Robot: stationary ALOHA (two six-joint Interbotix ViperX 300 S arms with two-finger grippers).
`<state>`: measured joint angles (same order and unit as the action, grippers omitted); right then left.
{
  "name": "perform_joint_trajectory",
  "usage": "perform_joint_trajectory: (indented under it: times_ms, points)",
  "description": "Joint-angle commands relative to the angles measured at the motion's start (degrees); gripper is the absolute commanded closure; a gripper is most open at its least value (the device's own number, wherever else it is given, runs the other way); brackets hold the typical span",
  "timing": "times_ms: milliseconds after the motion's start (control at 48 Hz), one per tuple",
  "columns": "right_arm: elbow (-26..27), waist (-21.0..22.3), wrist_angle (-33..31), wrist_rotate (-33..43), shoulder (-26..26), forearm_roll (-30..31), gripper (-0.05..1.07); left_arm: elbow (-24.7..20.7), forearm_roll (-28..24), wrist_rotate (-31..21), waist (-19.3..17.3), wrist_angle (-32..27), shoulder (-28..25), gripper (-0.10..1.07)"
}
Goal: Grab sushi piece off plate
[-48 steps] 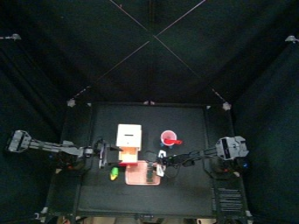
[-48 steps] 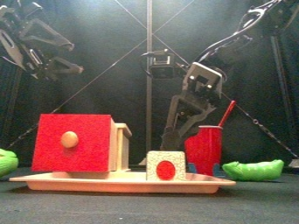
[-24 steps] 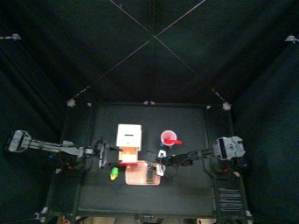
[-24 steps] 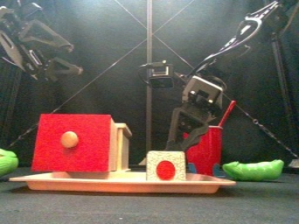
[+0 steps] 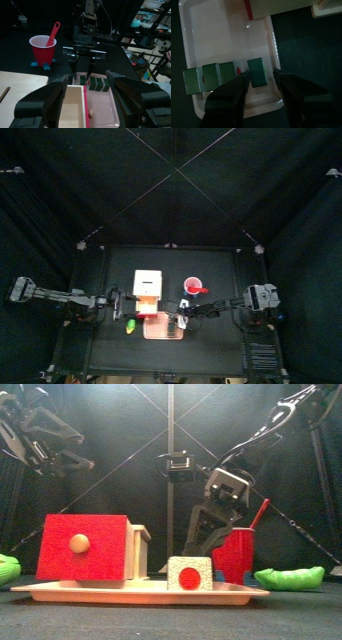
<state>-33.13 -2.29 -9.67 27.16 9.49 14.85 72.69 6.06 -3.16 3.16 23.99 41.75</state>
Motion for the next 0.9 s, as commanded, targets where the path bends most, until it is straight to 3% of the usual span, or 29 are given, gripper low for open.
perform_joint_trajectory:
  times_ms: [0,250,604,875]
  points:
    - [1.05,0.26,0.26,-0.09,-1.05,0.09,0.28,-0.7,0.0,0.09,0.0,0.53,-0.18,0.02]
    - [1.23,0.26,0.18,-0.09,-1.49,0.09,0.43,-0.7,0.0,0.0,0.0,0.53,-0.18,0.02]
    - [1.41,0.26,-0.09,-0.09,-5.98,0.09,0.43,-0.7,0.0,0.0,0.0,0.53,-0.18,0.02]
    - [2.37,0.26,-0.09,0.0,-6.5,0.09,0.43,-0.7,0.0,0.0,0.09,0.53,-0.18,0.02]
